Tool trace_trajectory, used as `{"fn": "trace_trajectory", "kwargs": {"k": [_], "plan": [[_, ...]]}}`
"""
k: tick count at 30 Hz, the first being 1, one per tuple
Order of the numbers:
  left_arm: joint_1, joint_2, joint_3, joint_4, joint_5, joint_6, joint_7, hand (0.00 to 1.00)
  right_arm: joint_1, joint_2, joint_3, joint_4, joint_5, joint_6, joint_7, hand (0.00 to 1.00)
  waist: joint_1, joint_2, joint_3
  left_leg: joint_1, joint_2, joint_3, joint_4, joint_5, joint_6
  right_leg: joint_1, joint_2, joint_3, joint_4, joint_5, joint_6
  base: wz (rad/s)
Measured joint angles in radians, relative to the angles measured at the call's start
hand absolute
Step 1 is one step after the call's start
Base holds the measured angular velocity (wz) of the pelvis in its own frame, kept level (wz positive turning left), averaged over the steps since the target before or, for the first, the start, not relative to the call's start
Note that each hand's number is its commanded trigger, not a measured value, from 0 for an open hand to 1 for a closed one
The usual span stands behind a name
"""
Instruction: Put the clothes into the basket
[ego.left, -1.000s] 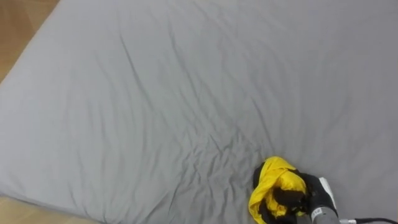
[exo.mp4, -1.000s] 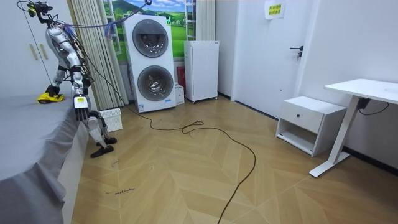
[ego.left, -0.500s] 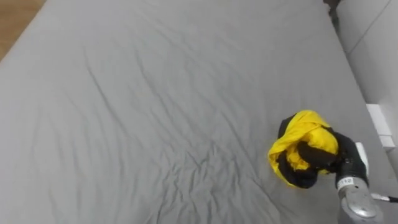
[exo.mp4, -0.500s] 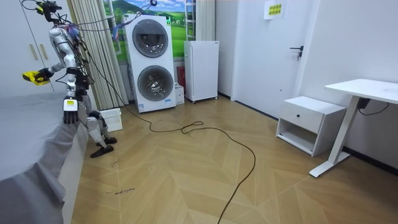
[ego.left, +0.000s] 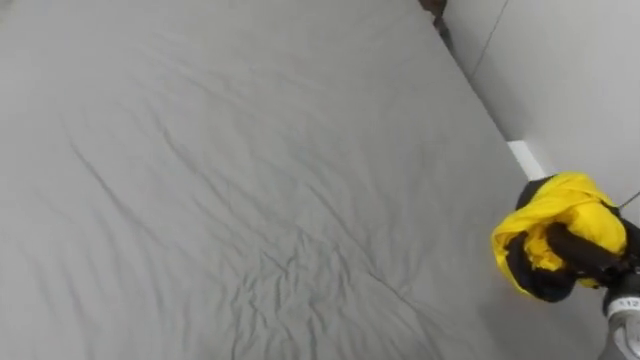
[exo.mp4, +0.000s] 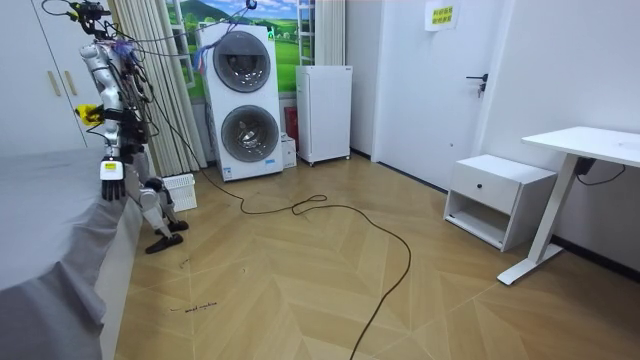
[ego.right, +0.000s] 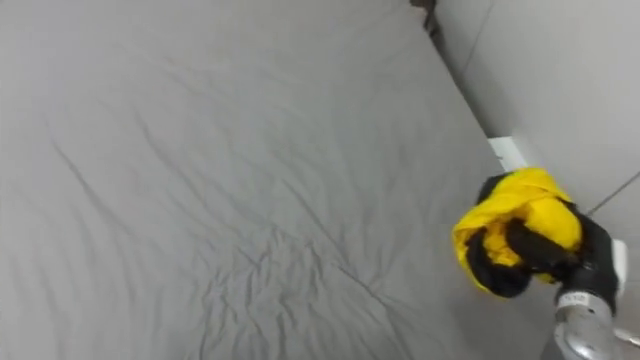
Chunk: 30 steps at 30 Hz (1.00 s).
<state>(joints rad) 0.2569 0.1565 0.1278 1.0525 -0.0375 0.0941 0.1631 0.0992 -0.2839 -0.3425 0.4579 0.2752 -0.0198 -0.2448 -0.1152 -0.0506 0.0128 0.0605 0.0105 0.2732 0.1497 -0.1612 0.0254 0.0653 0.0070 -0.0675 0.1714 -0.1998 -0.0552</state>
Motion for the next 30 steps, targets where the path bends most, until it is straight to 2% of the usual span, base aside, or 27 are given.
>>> {"fn": "trace_trajectory", "kwargs": {"k": [4, 5, 6, 10, 13, 16, 19, 20, 22, 24, 28, 30], "plan": [[0.000, 0.000, 0.008, 0.000, 0.002, 0.032, 0.001, 0.00, 0.009, 0.000, -0.015, 0.065, -0.008, 0.008, -0.008, 1.00, -0.022, 0.008, 0.0001, -0.008, 0.004, 0.003, 0.000, -0.001, -0.001, -0.018, 0.007, 0.025, 0.003, 0.004, -0.002, -0.18], [0.000, 0.000, 0.008, 0.000, 0.005, 0.042, 0.001, 0.00, 0.016, 0.000, -0.016, 0.081, -0.008, 0.018, -0.011, 1.00, -0.022, 0.013, -0.0025, -0.015, 0.005, 0.006, 0.000, -0.001, -0.002, -0.030, 0.009, 0.034, 0.007, 0.006, -0.003, -0.26], [0.000, 0.000, 0.008, -0.001, 0.009, 0.049, 0.000, 0.00, 0.022, 0.000, -0.016, 0.087, -0.007, 0.029, -0.014, 1.00, -0.023, 0.017, -0.0018, -0.022, 0.006, 0.015, 0.000, -0.001, -0.002, -0.045, 0.009, 0.039, 0.017, 0.006, -0.004, -0.25], [-0.001, 0.006, 0.002, -0.001, 0.009, 0.058, -0.001, 0.00, 0.004, 0.000, -0.016, 0.192, 0.009, 0.034, -0.014, 1.00, -0.044, 0.025, -0.0028, -0.057, 0.011, 0.028, 0.012, -0.001, -0.002, -0.079, 0.013, 0.049, 0.019, 0.013, -0.006, -0.09], [-0.005, 0.010, -0.025, -0.001, 0.009, 0.059, -0.006, 0.00, -0.002, 0.000, -0.017, 0.238, 0.030, 0.051, -0.015, 1.00, -0.045, 0.044, -0.0066, -0.104, 0.014, 0.054, 0.019, -0.001, -0.002, -0.143, 0.017, 0.073, 0.041, 0.016, -0.005, -0.26], [-0.014, 0.015, -0.059, 0.013, -0.016, 0.061, -0.010, 0.00, -0.014, 0.000, -0.012, 0.238, 0.089, 0.056, -0.038, 1.00, -0.043, 0.066, -0.0056, -0.146, 0.015, 0.088, 0.022, -0.001, -0.001, -0.212, 0.019, 0.098, 0.071, 0.022, -0.006, -0.38], [-0.061, 0.025, -0.092, 0.058, -0.050, 0.059, -0.007, 0.00, -0.070, -0.008, -0.007, 0.313, 0.140, 0.052, -0.074, 1.00, -0.047, 0.079, -0.0033, -0.214, 0.018, 0.097, 0.050, -0.001, -0.001, -0.285, 0.020, 0.115, 0.104, 0.023, -0.004, -0.15], [-0.090, 0.024, -0.097, 0.081, -0.050, 0.056, -0.007, 0.00, -0.103, -0.022, -0.005, 0.362, 0.161, 0.050, -0.086, 1.00, -0.046, 0.090, -0.0022, -0.249, 0.019, 0.099, 0.059, 0.001, 0.003, -0.318, 0.020, 0.119, 0.113, 0.027, -0.002, -0.05], [-0.123, 0.025, -0.096, 0.099, -0.050, 0.053, -0.006, 0.00, -0.143, -0.027, -0.006, 0.407, 0.175, 0.039, -0.104, 1.00, -0.042, 0.102, -0.0022, -0.301, 0.019, 0.111, 0.068, 0.008, 0.013, -0.385, 0.018, 0.125, 0.145, 0.028, -0.001, -0.10], [-0.157, 0.025, -0.098, 0.121, -0.053, 0.052, -0.006, 0.00, -0.200, -0.031, -0.006, 0.496, 0.192, 0.019, -0.106, 1.00, -0.043, 0.115, 0.0011, -0.350, 0.018, 0.123, 0.076, 0.013, 0.020, -0.451, 0.017, 0.137, 0.180, 0.028, -0.001, -0.14], [-0.178, 0.025, -0.114, 0.138, -0.080, 0.041, -0.006, 0.00, -0.245, -0.040, -0.006, 0.592, 0.204, 0.007, -0.114, 1.00, -0.040, 0.130, 0.0038, -0.411, 0.015, 0.136, 0.093, 0.018, 0.026, -0.529, 0.014, 0.150, 0.220, 0.026, 0.001, -0.08], [-0.183, 0.025, -0.139, 0.138, -0.091, 0.018, -0.006, 0.00, -0.257, -0.047, -0.006, 0.641, 0.237, -0.006, -0.128, 1.00, -0.040, 0.142, 0.0067, -0.447, 0.014, 0.138, 0.102, 0.021, 0.031, -0.571, 0.011, 0.152, 0.240, 0.024, 0.003, 0.00]]}}
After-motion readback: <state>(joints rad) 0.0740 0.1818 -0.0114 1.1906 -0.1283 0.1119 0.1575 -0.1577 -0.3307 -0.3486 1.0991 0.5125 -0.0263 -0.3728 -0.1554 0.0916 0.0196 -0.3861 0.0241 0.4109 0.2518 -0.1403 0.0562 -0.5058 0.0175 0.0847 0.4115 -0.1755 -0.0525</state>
